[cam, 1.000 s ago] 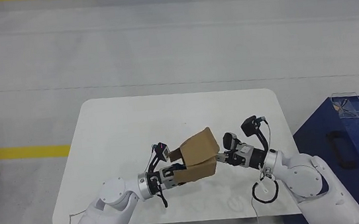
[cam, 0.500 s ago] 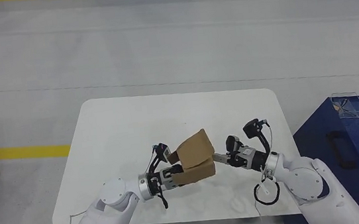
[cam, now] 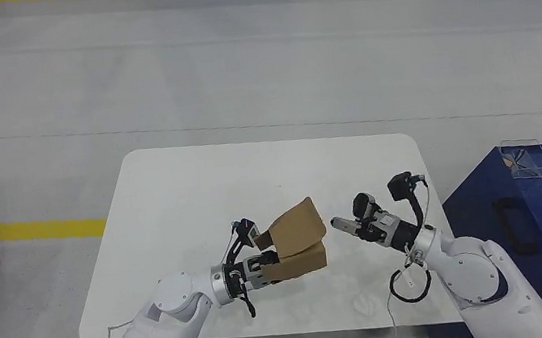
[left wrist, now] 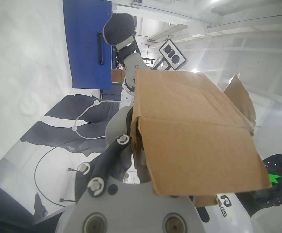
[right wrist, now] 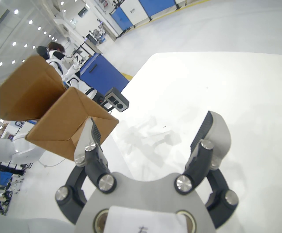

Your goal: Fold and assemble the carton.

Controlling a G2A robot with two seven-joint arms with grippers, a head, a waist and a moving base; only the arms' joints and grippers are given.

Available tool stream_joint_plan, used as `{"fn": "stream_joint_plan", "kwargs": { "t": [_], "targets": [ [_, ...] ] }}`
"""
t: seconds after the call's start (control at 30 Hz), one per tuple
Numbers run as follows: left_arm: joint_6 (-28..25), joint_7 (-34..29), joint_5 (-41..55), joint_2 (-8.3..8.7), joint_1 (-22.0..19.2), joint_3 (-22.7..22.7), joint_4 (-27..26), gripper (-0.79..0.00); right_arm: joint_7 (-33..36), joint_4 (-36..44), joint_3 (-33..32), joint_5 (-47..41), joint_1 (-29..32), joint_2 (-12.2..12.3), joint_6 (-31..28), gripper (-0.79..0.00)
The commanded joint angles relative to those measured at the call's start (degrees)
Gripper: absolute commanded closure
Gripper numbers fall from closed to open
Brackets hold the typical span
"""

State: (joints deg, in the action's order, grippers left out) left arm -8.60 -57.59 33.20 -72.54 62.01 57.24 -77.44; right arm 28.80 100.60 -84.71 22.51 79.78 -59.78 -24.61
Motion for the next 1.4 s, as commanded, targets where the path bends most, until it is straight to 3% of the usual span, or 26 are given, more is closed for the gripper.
{"fn": "stream_joint_plan", "kwargs": {
  "t": [0.0,0.23,1.03,1.1,1.2,1.37],
  "targets": [
    [-0.32,0.21,0.04,-0.04,0.11,-0.07,0.13,0.0,-5.52,0.8,-3.42,3.68,1.68,0.15,1.1,-0.785],
    [-1.9,2.72,0.25,-0.71,-0.63,-1.47,-0.01,0.0,-21.21,2.8,-11.33,7.79,8.29,-0.02,3.83,-0.785],
    [-1.9,2.72,0.25,-0.71,-0.63,-1.47,-0.01,0.0,-21.64,2.48,-11.95,6.83,8.55,-0.03,2.79,-0.785],
    [2.39,5.22,1.58,-0.75,0.36,-1.56,-2.53,0.0,-21.64,2.48,-11.95,6.83,8.55,-0.03,2.79,-0.785],
    [11.97,14.79,3.34,-0.7,3.25,-1.12,-10.23,0.0,-21.64,2.48,-11.95,6.83,8.55,-0.03,2.79,-0.785],
    [28.28,38.61,20.37,-1.77,9.99,-0.15,-21.66,0.0,-21.64,2.48,-11.95,6.83,8.55,-0.03,2.79,-0.785]
  ]
}}
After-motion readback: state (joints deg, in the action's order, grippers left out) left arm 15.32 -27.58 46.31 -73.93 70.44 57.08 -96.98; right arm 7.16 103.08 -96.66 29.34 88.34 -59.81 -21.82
